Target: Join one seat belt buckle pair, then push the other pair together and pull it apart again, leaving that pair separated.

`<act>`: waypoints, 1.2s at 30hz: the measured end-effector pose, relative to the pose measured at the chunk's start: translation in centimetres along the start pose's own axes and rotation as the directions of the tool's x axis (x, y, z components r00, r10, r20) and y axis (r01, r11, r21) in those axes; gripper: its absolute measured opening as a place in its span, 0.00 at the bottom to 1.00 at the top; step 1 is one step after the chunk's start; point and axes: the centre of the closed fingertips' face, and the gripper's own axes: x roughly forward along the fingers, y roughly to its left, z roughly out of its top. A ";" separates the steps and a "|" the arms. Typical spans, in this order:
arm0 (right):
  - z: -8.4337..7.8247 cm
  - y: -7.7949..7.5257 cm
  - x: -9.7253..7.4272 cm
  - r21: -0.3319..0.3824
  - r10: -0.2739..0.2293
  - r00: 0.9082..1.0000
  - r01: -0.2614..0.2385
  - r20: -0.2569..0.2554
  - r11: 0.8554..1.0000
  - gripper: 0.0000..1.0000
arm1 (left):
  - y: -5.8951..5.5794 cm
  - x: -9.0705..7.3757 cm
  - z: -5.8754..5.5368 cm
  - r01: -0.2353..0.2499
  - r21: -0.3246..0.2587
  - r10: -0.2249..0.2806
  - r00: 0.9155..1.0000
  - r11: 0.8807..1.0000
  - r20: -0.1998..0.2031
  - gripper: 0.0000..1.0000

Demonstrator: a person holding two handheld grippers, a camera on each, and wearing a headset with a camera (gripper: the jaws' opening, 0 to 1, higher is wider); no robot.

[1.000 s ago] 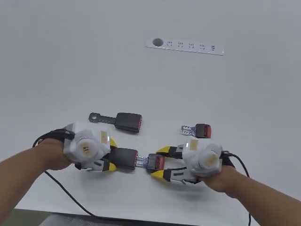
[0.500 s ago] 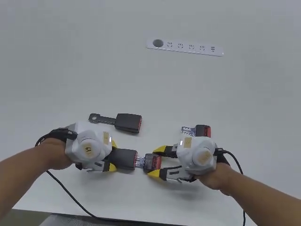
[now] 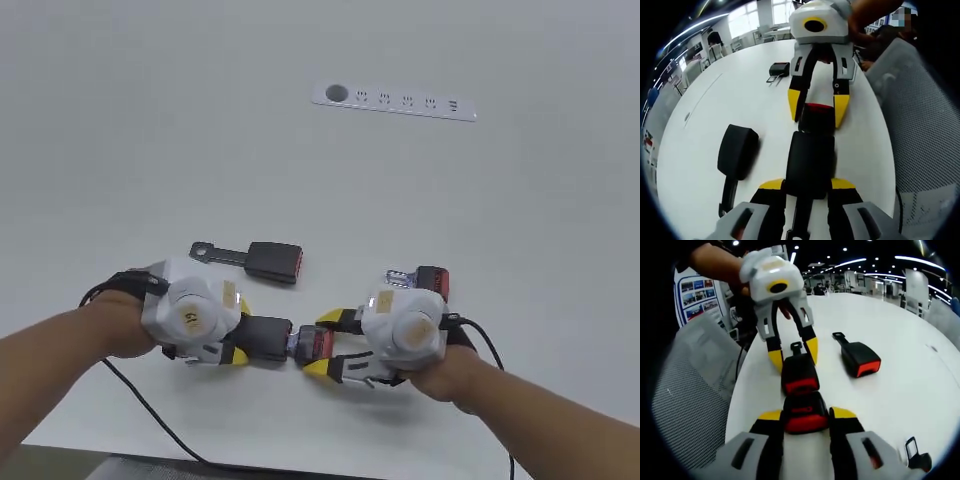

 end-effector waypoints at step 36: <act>0.1 0.0 0.0 -0.033 0.005 0.999 -0.004 0.049 0.999 0.35 | 0.1 -0.4 -0.3 0.035 0.035 -0.038 0.995 0.999 0.096 0.33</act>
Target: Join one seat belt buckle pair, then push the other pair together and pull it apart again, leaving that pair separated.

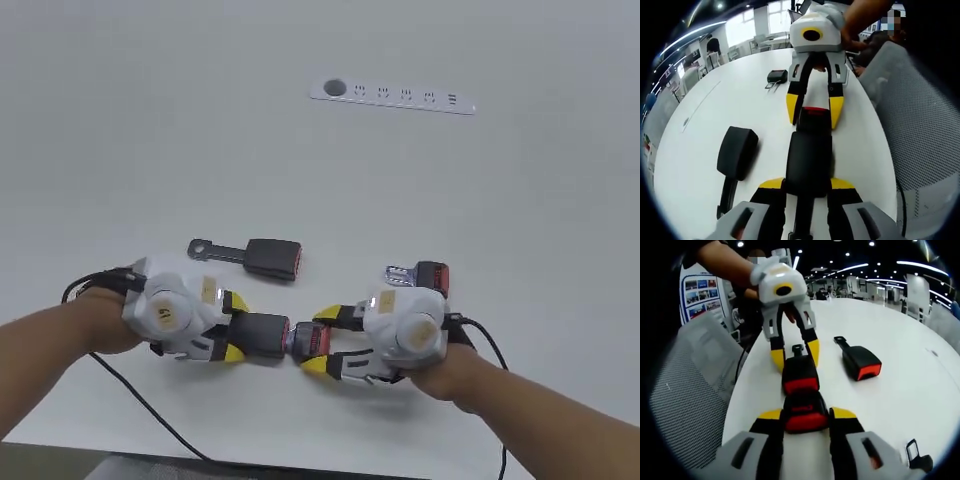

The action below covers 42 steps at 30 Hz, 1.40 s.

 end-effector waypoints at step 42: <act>0.0 0.1 -0.2 0.015 -0.010 0.996 0.009 0.088 1.000 0.35 | -0.1 -0.1 0.3 0.018 0.001 -0.018 0.994 1.000 0.109 0.32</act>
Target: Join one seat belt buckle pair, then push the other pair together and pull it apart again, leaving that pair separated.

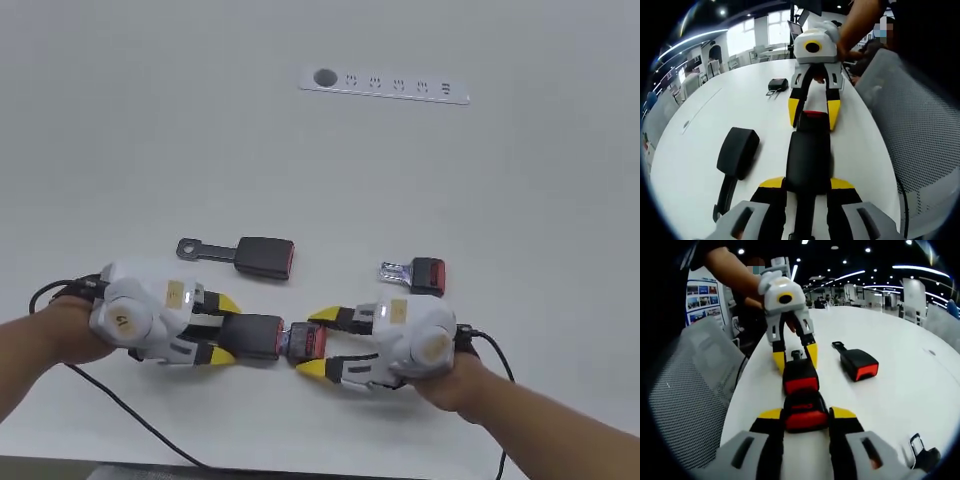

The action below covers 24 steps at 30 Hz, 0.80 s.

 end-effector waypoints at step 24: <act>0.8 0.5 0.4 0.092 -0.019 0.999 0.022 -0.035 0.996 0.58 | 0.9 0.0 -0.2 -0.082 -0.019 0.080 0.990 0.996 -0.118 0.43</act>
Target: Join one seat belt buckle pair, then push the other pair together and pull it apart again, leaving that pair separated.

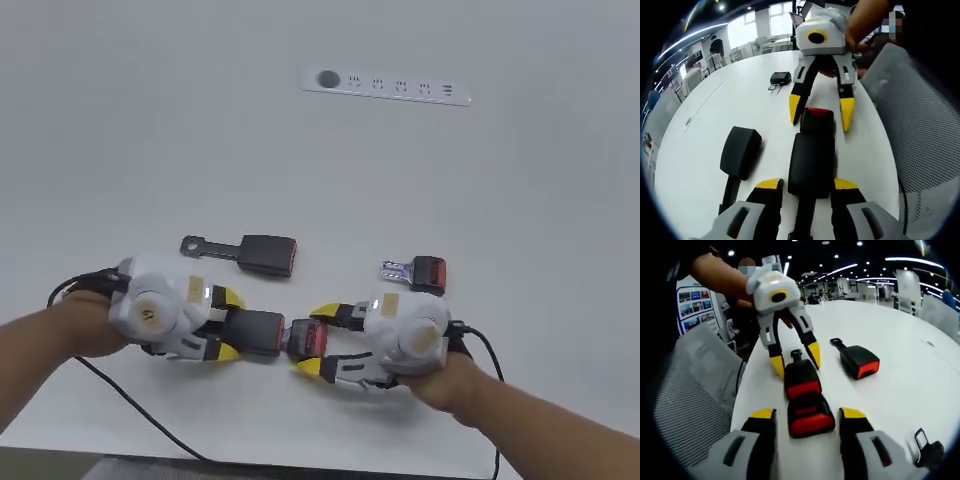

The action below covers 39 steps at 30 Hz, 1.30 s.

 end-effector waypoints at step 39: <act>-2.5 -12.3 -13.2 -0.017 -0.246 0.967 0.245 -0.068 0.969 0.76 | 8.1 -3.6 5.2 -0.125 0.037 0.122 0.990 0.991 0.074 0.76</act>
